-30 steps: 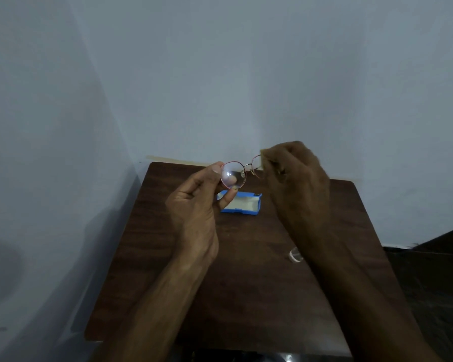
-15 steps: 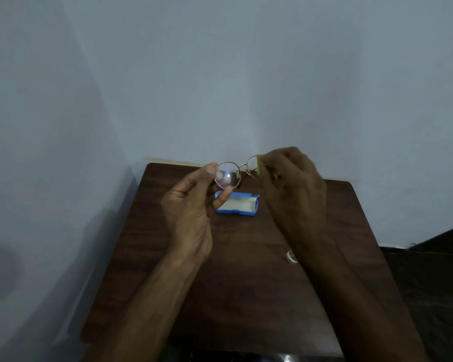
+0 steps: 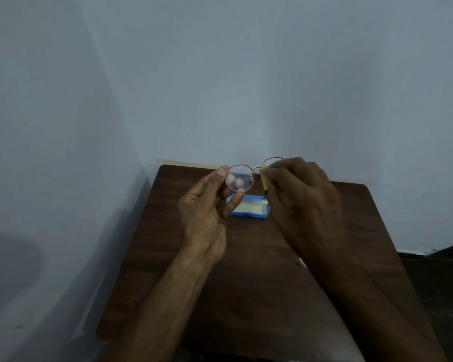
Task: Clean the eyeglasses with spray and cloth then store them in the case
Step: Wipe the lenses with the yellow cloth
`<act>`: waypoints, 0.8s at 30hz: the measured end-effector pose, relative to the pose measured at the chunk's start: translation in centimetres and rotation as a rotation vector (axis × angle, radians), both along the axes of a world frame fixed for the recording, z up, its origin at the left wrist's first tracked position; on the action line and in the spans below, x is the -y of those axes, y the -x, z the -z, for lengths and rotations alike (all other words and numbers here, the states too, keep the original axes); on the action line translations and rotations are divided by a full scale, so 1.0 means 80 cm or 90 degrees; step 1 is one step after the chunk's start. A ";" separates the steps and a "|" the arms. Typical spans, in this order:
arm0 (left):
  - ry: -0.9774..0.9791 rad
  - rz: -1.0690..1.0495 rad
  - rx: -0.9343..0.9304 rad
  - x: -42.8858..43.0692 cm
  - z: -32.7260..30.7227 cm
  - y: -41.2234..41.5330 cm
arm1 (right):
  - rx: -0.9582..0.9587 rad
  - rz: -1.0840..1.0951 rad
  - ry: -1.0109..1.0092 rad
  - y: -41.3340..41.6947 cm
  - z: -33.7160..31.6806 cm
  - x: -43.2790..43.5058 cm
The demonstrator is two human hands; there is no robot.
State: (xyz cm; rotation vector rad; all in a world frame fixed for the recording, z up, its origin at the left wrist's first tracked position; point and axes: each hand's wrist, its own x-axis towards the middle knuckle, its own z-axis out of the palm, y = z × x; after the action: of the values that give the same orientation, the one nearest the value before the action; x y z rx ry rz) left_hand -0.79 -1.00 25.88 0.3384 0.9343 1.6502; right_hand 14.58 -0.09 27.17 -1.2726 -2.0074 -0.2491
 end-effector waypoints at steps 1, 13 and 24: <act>0.001 0.007 0.007 -0.001 0.000 0.002 | -0.011 0.007 -0.007 -0.006 -0.002 0.001; 0.005 0.059 0.036 0.001 0.002 -0.001 | -0.078 0.096 -0.036 -0.013 -0.018 -0.020; -0.015 0.042 0.009 -0.001 0.012 -0.002 | -0.073 0.076 -0.008 -0.002 -0.006 -0.012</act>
State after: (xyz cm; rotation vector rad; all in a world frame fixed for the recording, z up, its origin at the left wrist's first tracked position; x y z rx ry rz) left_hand -0.63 -0.96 24.92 0.3690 0.8847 1.6028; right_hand 14.75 0.85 27.61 -1.3693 -1.8342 -0.2406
